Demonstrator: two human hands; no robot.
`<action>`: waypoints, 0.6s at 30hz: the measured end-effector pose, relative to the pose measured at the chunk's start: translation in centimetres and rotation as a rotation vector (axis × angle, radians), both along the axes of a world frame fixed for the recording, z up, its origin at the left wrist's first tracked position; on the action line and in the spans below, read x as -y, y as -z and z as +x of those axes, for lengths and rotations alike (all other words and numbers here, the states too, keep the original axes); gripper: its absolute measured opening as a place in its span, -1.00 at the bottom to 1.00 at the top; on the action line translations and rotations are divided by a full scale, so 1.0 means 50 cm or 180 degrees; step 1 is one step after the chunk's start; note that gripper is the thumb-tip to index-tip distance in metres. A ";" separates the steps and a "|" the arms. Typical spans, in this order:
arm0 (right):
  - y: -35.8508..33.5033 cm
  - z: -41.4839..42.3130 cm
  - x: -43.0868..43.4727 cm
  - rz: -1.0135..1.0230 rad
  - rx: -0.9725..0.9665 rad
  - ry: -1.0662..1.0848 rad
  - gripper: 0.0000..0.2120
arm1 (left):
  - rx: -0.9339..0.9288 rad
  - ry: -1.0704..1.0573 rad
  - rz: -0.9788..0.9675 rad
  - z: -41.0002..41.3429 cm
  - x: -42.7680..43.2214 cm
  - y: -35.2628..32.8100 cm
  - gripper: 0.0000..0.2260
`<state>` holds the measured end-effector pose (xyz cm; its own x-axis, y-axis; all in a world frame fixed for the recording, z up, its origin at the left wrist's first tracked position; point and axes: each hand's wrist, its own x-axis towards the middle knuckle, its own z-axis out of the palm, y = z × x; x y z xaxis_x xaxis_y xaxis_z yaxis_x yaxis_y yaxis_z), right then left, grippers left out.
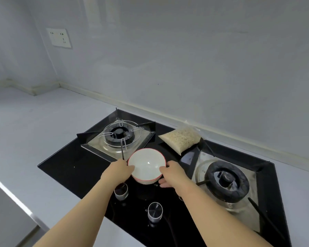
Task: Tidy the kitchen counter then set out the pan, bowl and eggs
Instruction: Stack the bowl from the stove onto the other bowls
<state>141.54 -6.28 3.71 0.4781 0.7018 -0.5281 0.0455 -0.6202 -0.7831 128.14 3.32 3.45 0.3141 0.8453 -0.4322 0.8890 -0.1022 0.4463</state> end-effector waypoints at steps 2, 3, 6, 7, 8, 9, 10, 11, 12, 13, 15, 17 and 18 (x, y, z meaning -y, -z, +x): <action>0.014 -0.012 -0.011 -0.0097 -0.0129 0.0102 -0.57 | 0.0348 -0.0050 -0.0183 0.005 0.001 0.007 -0.80; 0.019 -0.017 -0.016 -0.0129 -0.0141 0.0149 -0.57 | 0.0468 -0.0051 -0.0230 0.007 -0.001 0.010 -0.77; 0.022 -0.026 -0.019 -0.0079 -0.0103 0.0428 -0.58 | 0.0621 0.0094 -0.0227 0.009 -0.005 0.012 -0.70; 0.020 -0.028 -0.018 -0.0016 -0.0139 0.0536 -0.59 | 0.0661 0.0133 -0.0190 0.009 -0.006 0.009 -0.69; 0.015 -0.028 -0.016 0.0059 -0.0163 0.0634 -0.58 | 0.0720 0.0150 -0.0135 0.011 -0.007 0.003 -0.69; 0.009 -0.024 -0.013 0.0155 -0.0166 0.0711 -0.59 | 0.0791 0.0150 -0.0045 0.016 -0.008 -0.003 -0.70; 0.002 -0.019 -0.012 0.0263 -0.0146 0.0779 -0.60 | 0.0867 0.0128 0.0059 0.023 -0.009 -0.011 -0.72; -0.008 -0.012 -0.008 0.0379 -0.0145 0.0888 -0.62 | 0.0932 0.0116 0.0166 0.033 -0.008 -0.022 -0.75; -0.020 -0.006 -0.004 0.0485 -0.0168 0.1007 -0.63 | 0.0996 0.0127 0.0260 0.042 -0.006 -0.034 -0.78; -0.032 0.002 0.003 0.0581 -0.0212 0.1116 -0.64 | 0.1084 0.0147 0.0325 0.053 0.000 -0.048 -0.82; -0.050 0.023 0.024 0.0752 -0.0217 0.1271 -0.63 | 0.1302 0.0214 0.0373 0.080 0.017 -0.076 -0.88; -0.070 0.046 0.054 0.0838 -0.0058 0.1317 -0.63 | 0.1495 0.0289 0.0355 0.113 0.040 -0.101 -0.90; -0.081 0.062 0.075 0.0903 0.0022 0.1365 -0.62 | 0.1580 0.0331 0.0335 0.134 0.055 -0.112 -0.91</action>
<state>144.64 -10.03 7.75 0.7572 0.5571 -0.3410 -0.1606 -0.3473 -0.9239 134.85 0.56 9.05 0.5443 0.8297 -0.1241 0.5557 -0.2457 0.7943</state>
